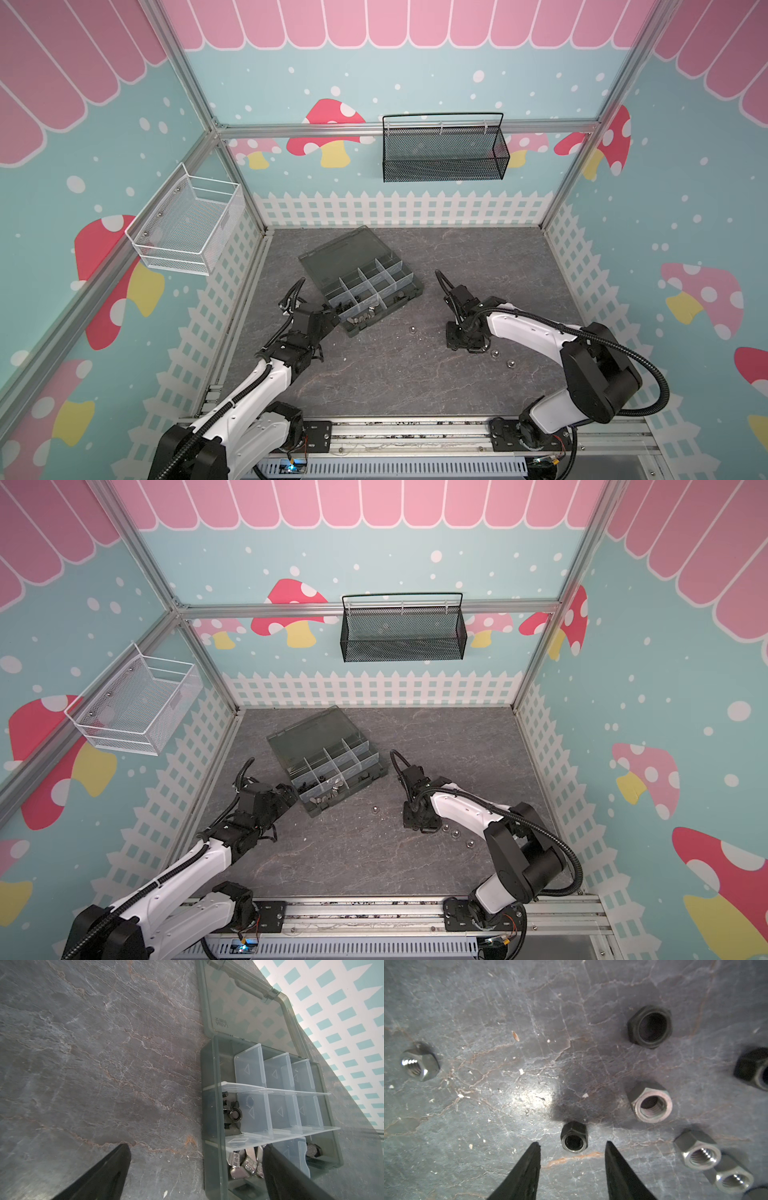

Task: Sort the screws and nuts into containers
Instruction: Pick up the nut from the center of the table.

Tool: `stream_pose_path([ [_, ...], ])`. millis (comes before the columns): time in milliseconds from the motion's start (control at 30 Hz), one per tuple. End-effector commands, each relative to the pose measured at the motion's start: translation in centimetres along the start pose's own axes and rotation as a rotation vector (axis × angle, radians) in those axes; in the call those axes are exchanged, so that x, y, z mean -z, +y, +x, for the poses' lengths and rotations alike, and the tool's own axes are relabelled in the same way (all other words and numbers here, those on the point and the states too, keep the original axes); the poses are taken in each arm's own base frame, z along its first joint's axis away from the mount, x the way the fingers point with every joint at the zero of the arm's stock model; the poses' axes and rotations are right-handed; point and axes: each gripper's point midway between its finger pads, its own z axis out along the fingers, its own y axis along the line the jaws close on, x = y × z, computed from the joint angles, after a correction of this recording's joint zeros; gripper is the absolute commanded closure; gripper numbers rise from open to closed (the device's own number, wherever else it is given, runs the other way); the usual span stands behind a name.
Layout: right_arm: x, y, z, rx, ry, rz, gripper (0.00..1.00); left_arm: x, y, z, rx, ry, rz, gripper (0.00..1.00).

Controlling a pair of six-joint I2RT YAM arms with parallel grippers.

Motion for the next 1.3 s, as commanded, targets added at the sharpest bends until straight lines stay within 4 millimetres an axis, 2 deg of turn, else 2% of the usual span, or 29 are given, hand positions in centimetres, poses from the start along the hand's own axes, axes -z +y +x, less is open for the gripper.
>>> stream_pose_path([
  [0, -0.7, -0.3, -0.1, 0.021, 0.016, 0.025, 0.51, -0.4, 0.6, 0.3, 0.033, 0.004, -0.013, 0.0],
  [300, -2.0, -1.0, 0.6, 0.043, 0.053, 0.058, 0.59, -0.4, 0.8, 0.5, 0.035, 0.007, -0.017, 0.0],
  [600, -2.6, -1.1, 1.5, 0.071, 0.096, 0.056, 0.74, -0.5, 1.0, 0.6, 0.036, 0.006, -0.023, 0.0],
  [833, -2.0, -0.6, 1.2, 0.085, 0.084, 0.048, 0.88, -0.5, 1.0, 0.5, 0.037, 0.002, -0.024, 0.0],
  [1033, -0.2, 1.4, -0.6, 0.125, 0.006, 0.013, 0.99, -0.4, 1.1, 0.5, 0.037, 0.001, -0.027, 0.0],
  [1267, 2.3, 5.8, -4.1, 0.228, -0.122, -0.019, 1.0, -0.5, 1.3, 0.6, 0.04, 0.004, -0.037, 0.0],
])
